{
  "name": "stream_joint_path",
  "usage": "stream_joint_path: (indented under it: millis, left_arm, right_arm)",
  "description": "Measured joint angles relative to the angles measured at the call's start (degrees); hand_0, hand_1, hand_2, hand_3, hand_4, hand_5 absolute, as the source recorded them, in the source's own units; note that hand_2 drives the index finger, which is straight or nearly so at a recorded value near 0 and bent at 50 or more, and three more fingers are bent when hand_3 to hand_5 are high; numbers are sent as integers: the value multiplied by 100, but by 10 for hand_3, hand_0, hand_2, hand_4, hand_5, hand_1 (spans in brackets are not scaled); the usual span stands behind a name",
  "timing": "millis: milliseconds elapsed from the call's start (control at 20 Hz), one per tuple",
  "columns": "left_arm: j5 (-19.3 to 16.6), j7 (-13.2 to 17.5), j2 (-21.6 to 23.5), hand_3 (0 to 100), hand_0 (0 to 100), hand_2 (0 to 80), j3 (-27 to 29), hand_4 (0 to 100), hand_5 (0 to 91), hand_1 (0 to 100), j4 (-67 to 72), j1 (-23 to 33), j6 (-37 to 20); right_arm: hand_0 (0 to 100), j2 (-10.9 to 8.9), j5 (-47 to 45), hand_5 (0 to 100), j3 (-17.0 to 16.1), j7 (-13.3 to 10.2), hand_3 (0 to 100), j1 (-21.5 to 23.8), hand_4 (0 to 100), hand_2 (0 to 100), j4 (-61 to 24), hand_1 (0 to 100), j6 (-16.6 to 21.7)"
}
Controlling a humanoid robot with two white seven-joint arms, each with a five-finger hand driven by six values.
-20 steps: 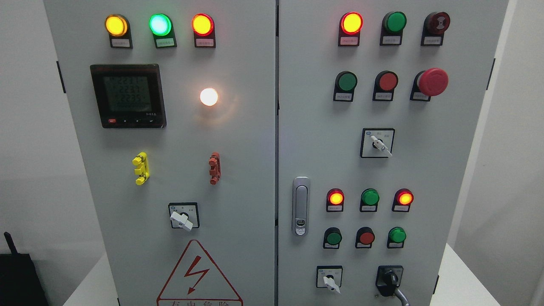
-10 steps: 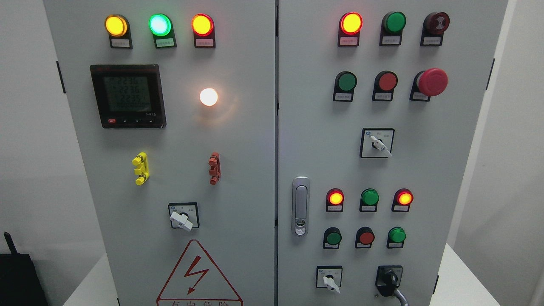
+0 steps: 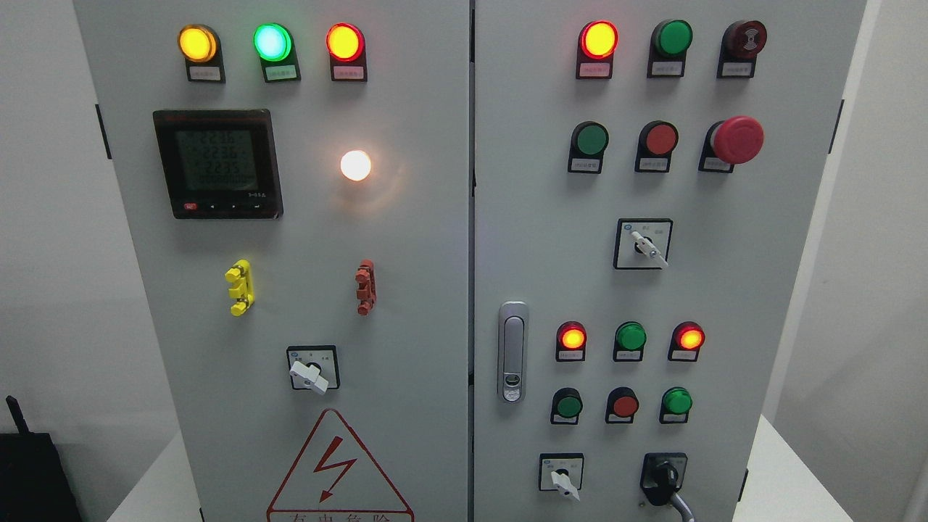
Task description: Trip black knob to open circuit
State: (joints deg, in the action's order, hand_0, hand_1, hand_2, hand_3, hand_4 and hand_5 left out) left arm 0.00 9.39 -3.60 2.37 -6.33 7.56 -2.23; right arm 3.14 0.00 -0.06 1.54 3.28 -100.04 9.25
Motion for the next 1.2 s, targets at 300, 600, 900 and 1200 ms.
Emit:
stream_joint_path:
  millis: [300,600,900,1200]
  left_arm:
    - [0,0,0,0,120,0,0,0,0,389,0,0,0]
    - [0,0,0,0,120,0,0,0,0,389,0,0,7]
    - [0,0,0,0,120,0,0,0,0,389,0,0,30]
    - [0,0,0,0,120,0,0,0,0,389,0,0,7]
  right_arm:
    - [0,2,0,1000,28,5,1000,-6,980,0,-1,0,0]
    - [0,2,0,1000,110,5,1000,-11,980,0,0,0,-1]
    - [0,15,0,1000,164,5,1000,-19,979,0,3,0,-11]
    - [0,20,1,1000,190,25,1000,-36,979,0,2,0,-19]
